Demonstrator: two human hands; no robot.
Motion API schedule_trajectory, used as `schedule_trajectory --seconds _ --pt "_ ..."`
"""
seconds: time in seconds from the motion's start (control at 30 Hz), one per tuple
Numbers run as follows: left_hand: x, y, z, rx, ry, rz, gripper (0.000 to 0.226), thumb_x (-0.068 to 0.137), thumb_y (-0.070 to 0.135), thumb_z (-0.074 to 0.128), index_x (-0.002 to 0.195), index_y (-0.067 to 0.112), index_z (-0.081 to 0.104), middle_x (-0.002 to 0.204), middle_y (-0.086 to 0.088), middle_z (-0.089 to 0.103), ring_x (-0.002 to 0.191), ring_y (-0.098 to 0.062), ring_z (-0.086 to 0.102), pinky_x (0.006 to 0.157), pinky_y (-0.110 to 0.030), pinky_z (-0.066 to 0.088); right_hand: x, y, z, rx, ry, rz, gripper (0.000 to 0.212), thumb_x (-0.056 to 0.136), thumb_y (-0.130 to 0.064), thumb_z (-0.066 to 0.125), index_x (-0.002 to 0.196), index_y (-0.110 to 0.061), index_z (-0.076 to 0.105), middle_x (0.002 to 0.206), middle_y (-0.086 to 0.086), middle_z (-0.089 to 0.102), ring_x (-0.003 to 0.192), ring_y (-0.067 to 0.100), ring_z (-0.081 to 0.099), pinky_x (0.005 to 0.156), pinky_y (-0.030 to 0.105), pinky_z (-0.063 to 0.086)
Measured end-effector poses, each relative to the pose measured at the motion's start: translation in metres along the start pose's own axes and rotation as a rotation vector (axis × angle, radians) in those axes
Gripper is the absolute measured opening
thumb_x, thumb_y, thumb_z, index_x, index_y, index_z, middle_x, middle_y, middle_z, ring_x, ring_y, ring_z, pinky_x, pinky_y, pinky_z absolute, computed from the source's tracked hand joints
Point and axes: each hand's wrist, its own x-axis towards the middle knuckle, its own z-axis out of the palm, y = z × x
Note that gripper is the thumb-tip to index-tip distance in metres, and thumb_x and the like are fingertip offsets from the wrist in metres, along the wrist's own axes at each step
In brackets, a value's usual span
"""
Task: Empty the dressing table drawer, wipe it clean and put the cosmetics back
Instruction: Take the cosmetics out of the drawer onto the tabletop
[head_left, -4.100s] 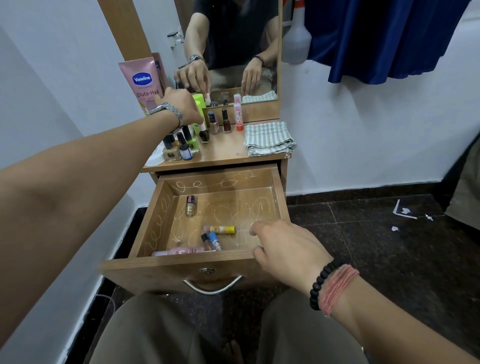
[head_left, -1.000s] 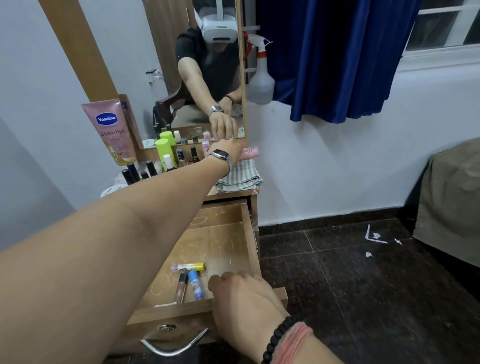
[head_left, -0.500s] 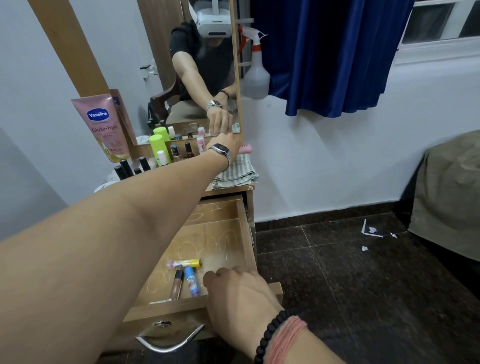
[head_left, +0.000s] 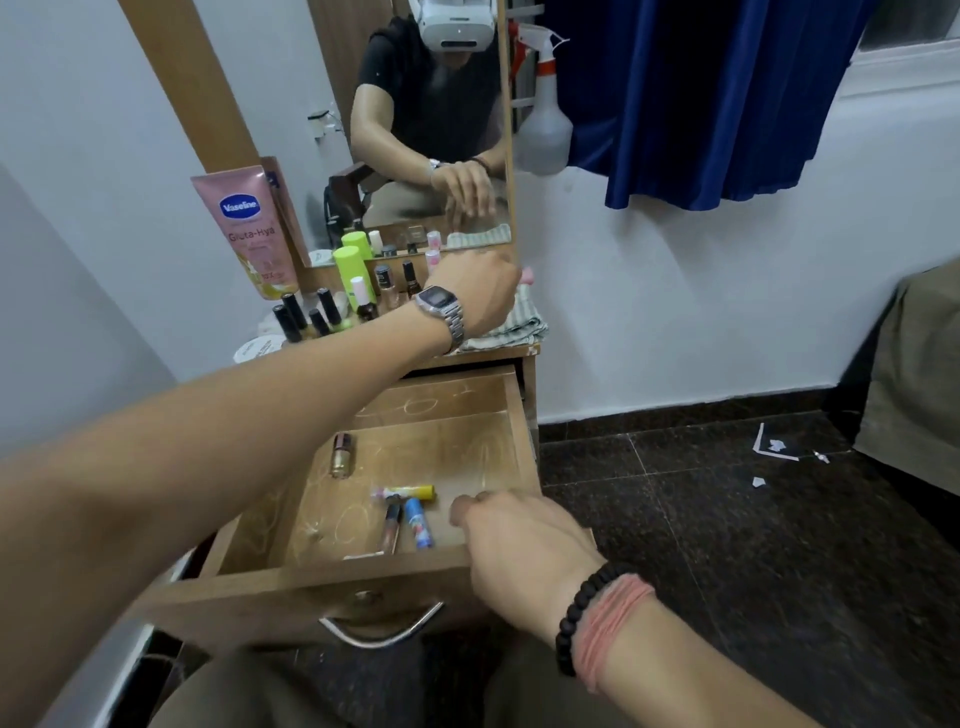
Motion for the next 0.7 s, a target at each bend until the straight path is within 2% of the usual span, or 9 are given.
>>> schedule_trajectory --seconds 0.03,0.1,0.17,0.23,0.3,0.37,0.47,0.57,0.7 --pt "-0.014 -0.001 0.001 0.013 0.008 0.015 0.016 0.091 0.011 0.041 0.076 0.015 0.043 0.081 -0.004 0.055 0.065 -0.026 0.054 0.059 -0.035 0.048 -0.002 -0.001 -0.006 0.013 -0.022 0.002 0.039 0.093 -0.006 0.040 0.130 -0.014 0.050 0.122 0.010 0.058 0.110 0.031 0.056 0.084 0.035 0.042" --pt "-0.045 -0.008 0.007 -0.015 0.019 0.024 0.021 0.092 0.018 0.042 0.076 0.013 0.055 0.083 0.000 0.057 0.063 -0.025 0.051 0.054 -0.032 0.042 -0.005 0.000 -0.011 -0.005 -0.020 -0.012 0.044 0.092 -0.004 0.039 0.133 -0.015 0.048 0.125 0.009 0.058 0.112 0.030 0.055 0.088 0.036 0.043" --pt "-0.076 -0.019 0.015 -0.020 0.014 0.024 0.025 0.094 0.023 0.042 0.085 0.017 0.064 0.087 0.001 0.061 0.068 -0.023 0.057 0.052 -0.029 0.040 -0.005 0.000 -0.012 0.012 -0.017 -0.004 0.046 0.091 -0.004 0.039 0.134 -0.016 0.049 0.125 0.009 0.058 0.113 0.030 0.055 0.089 0.036 0.044" --pt "-0.103 -0.034 0.031 -0.022 -0.049 0.004 0.023 0.093 0.023 0.045 0.096 0.020 0.068 0.094 0.000 0.065 0.076 -0.022 0.062 0.053 -0.028 0.045 -0.005 0.001 -0.013 0.024 -0.026 -0.010 0.046 0.090 -0.004 0.038 0.133 -0.016 0.049 0.122 0.009 0.060 0.111 0.030 0.056 0.089 0.036 0.045" --pt "-0.128 -0.051 0.051 0.020 -0.212 -0.056 0.025 0.092 0.019 0.048 0.107 0.025 0.066 0.102 0.001 0.066 0.082 -0.020 0.064 0.056 -0.029 0.049 -0.004 0.001 -0.012 0.018 -0.030 -0.001 0.043 0.091 -0.004 0.037 0.130 -0.016 0.051 0.117 0.009 0.062 0.106 0.030 0.058 0.084 0.036 0.046" --pt "-0.148 -0.065 0.072 0.060 -0.380 -0.079 0.032 0.090 0.015 0.053 0.118 0.028 0.062 0.113 0.000 0.064 0.090 -0.021 0.064 0.059 -0.029 0.047 -0.004 0.002 -0.009 -0.004 -0.036 0.004 0.039 0.093 -0.006 0.038 0.127 -0.016 0.052 0.113 0.009 0.063 0.101 0.031 0.060 0.077 0.035 0.045" --pt "-0.172 -0.082 0.097 0.075 -0.549 -0.014 0.035 0.092 0.013 0.051 0.124 0.025 0.057 0.130 -0.002 0.053 0.105 -0.025 0.060 0.071 -0.033 0.049 -0.005 0.001 -0.006 -0.001 -0.022 0.005 0.035 0.094 -0.008 0.038 0.125 -0.017 0.053 0.112 0.009 0.062 0.099 0.031 0.061 0.076 0.034 0.045" --pt "-0.183 -0.097 0.110 0.152 -0.608 0.056 0.037 0.094 0.014 0.049 0.130 0.022 0.048 0.137 -0.003 0.044 0.111 -0.027 0.055 0.076 -0.034 0.052 -0.005 -0.001 -0.006 0.016 -0.019 0.008 0.035 0.094 -0.008 0.039 0.124 -0.018 0.054 0.112 0.008 0.063 0.099 0.028 0.061 0.079 0.032 0.047" --pt "-0.185 -0.095 0.114 0.270 -0.587 0.133 0.031 0.096 0.014 0.044 0.127 0.015 0.047 0.125 -0.009 0.049 0.097 -0.028 0.061 0.072 -0.037 0.055 -0.004 0.001 -0.006 0.024 -0.025 0.009 0.034 0.095 -0.010 0.038 0.124 -0.018 0.054 0.114 0.008 0.063 0.101 0.028 0.060 0.083 0.034 0.049"
